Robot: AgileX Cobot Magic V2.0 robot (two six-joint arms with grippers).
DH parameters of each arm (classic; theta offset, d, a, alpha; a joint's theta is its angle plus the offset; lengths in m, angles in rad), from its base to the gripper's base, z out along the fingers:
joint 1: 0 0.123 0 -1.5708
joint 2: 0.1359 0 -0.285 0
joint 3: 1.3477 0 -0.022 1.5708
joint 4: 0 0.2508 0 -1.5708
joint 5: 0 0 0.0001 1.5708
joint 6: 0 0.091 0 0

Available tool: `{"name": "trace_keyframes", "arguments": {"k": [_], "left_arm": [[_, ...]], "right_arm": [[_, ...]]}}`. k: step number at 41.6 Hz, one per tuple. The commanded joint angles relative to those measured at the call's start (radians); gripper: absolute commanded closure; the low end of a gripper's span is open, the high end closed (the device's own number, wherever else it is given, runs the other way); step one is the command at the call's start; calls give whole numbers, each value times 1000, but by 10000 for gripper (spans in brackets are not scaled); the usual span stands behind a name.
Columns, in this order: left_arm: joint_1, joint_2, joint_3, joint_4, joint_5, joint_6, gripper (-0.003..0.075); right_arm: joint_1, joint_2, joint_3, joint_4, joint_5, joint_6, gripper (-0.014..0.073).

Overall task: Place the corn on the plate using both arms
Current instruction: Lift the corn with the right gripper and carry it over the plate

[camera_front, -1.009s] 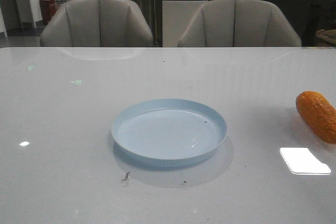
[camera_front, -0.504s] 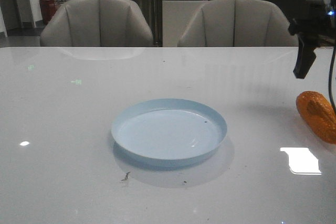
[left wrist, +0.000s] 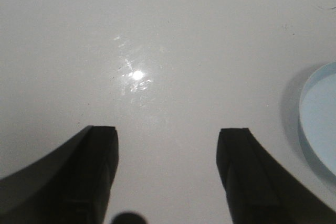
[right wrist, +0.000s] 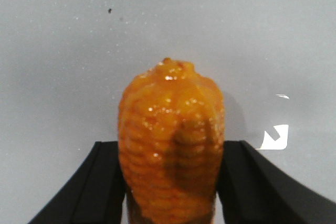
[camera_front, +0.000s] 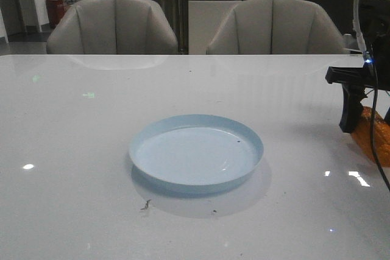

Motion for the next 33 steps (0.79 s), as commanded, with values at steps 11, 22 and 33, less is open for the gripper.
{"name": "trace_keyframes", "arguments": {"k": [11, 22, 33], "left_arm": [[0, -27, -28, -7, -83, -11, 252], [0, -27, -28, -7, -84, -11, 286], [0, -27, -28, -9, -84, -11, 334]], "right_arm": [[10, -51, -140, 2, 28, -60, 440], [115, -51, -440, 43, 149, -146, 440], [319, -50, -603, 63, 193, -150, 440]]}}
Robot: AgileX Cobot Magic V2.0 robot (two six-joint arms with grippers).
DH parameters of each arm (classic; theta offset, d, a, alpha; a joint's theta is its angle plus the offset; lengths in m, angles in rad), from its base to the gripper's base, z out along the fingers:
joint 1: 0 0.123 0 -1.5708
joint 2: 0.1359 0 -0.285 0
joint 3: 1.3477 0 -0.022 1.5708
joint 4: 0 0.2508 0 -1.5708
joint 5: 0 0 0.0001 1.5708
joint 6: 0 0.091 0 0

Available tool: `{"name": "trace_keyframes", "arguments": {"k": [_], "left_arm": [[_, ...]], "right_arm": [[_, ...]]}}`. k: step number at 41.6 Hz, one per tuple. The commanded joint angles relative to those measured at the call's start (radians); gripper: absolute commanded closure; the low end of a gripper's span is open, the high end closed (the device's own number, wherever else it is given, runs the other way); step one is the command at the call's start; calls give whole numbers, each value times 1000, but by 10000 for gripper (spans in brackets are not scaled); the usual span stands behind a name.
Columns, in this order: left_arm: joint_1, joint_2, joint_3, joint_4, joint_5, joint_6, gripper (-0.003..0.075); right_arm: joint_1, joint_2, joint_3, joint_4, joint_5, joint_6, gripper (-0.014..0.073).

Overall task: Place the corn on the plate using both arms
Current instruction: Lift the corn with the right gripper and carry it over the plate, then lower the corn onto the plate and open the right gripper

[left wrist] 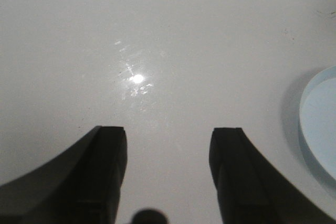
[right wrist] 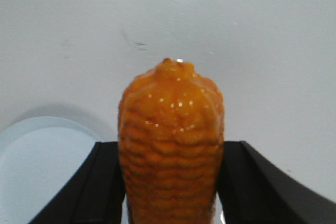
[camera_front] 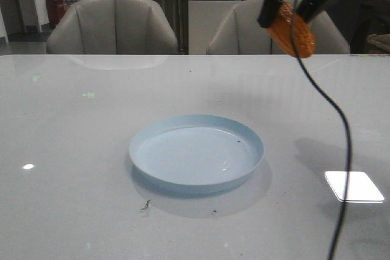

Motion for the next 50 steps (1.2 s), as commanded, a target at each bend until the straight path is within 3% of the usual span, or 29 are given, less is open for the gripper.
{"name": "trace_keyframes", "arguments": {"k": [1, 15, 33, 37, 46, 50], "left_arm": [[0, -27, -28, -9, -73, -11, 336], [0, -27, -28, -12, -70, -11, 353], [0, -27, -28, -12, -66, -11, 353], [0, -27, -28, -12, -66, -11, 353], [0, -27, -28, -16, -66, -11, 353], [0, -27, -28, -16, -66, -11, 353]], "right_arm": [[75, -59, -53, 25, -10, -14, 440], [283, 48, -53, 23, 32, -38, 440], [313, 190, -53, 2, 109, -38, 435], [313, 191, -53, -4, 106, -38, 368], [313, 192, -53, -28, 89, -38, 111], [313, 194, -53, -28, 83, -38, 83]]}}
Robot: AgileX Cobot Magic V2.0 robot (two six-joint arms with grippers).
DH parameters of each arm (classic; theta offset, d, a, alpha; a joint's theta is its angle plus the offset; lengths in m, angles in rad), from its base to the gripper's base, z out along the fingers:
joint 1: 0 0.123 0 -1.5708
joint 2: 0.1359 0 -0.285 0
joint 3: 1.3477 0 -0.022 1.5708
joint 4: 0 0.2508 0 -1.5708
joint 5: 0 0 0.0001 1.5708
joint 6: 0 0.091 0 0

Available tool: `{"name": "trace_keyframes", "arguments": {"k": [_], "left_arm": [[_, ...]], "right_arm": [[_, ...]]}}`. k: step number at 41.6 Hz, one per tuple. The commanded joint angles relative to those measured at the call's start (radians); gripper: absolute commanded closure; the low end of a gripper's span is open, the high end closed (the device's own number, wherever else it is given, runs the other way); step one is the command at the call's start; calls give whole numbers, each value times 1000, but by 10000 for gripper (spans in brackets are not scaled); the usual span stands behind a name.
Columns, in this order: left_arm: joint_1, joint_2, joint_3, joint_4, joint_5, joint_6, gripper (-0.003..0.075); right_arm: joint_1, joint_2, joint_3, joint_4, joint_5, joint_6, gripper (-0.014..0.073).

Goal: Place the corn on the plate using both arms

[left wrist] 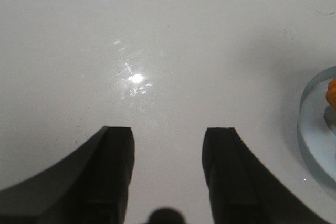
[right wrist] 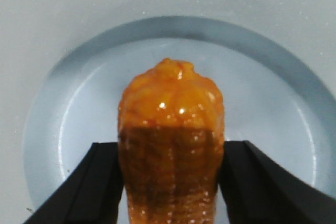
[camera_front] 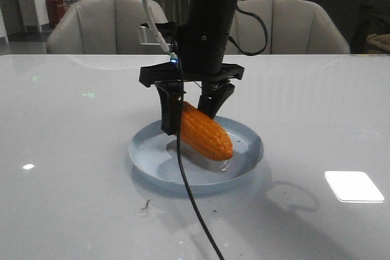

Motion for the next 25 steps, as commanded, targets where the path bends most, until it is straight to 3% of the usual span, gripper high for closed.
{"name": "trace_keyframes", "arguments": {"k": [1, 13, 25], "left_arm": [[0, -27, -28, -12, -66, -11, 353], [0, -27, -28, -12, -66, -11, 353], [0, -27, -28, -12, -66, -11, 353]], "right_arm": [[-2, -62, -32, 3, -21, -10, 83], [-9, -77, -49, 4, 32, -10, 84], [-105, -190, -249, 2, 131, 47, 84]]}}
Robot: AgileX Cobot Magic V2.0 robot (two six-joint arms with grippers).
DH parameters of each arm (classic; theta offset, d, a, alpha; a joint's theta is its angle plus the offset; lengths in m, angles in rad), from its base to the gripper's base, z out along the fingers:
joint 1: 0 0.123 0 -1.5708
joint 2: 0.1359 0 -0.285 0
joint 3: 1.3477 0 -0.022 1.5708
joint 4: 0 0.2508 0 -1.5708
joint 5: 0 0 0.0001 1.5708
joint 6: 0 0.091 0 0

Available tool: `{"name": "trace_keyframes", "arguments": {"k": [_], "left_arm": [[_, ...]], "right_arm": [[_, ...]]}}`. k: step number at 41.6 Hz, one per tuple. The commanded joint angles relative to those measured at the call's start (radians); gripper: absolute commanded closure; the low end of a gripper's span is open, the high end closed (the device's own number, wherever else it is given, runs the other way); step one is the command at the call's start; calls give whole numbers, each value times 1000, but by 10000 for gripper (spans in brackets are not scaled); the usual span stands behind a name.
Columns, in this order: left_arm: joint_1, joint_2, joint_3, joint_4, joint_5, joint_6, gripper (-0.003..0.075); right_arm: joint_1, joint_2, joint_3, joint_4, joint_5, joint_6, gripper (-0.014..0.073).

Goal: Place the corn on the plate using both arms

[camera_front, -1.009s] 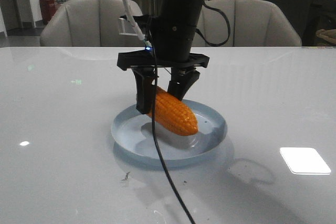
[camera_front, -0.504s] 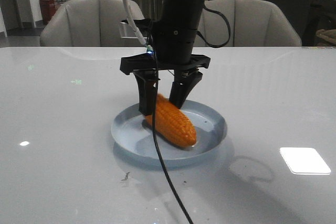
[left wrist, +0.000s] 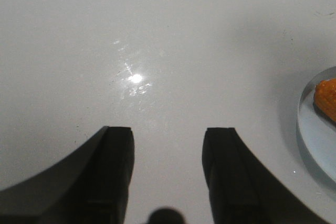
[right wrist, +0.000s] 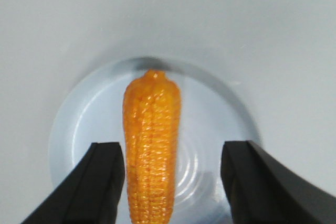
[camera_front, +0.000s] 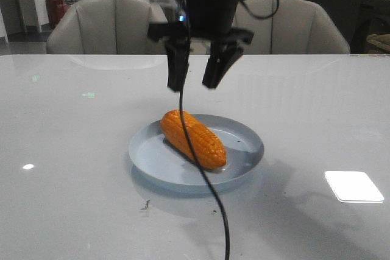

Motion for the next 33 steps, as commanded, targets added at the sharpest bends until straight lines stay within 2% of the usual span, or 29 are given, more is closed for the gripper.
{"name": "trace_keyframes", "arguments": {"k": [1, 21, 28, 33], "left_arm": [[0, -27, -28, -9, -66, -11, 353], [0, -27, -28, 12, -66, -11, 353], [0, -27, -28, 34, -67, -11, 353], [0, -27, -28, 46, -69, -11, 353]], "right_arm": [[-54, -141, -97, 4, 44, 26, 84], [-384, -457, -105, -24, 95, 39, 84], [-476, -556, 36, -28, 88, -38, 84], [-512, -657, 234, -30, -9, -50, 84]]}}
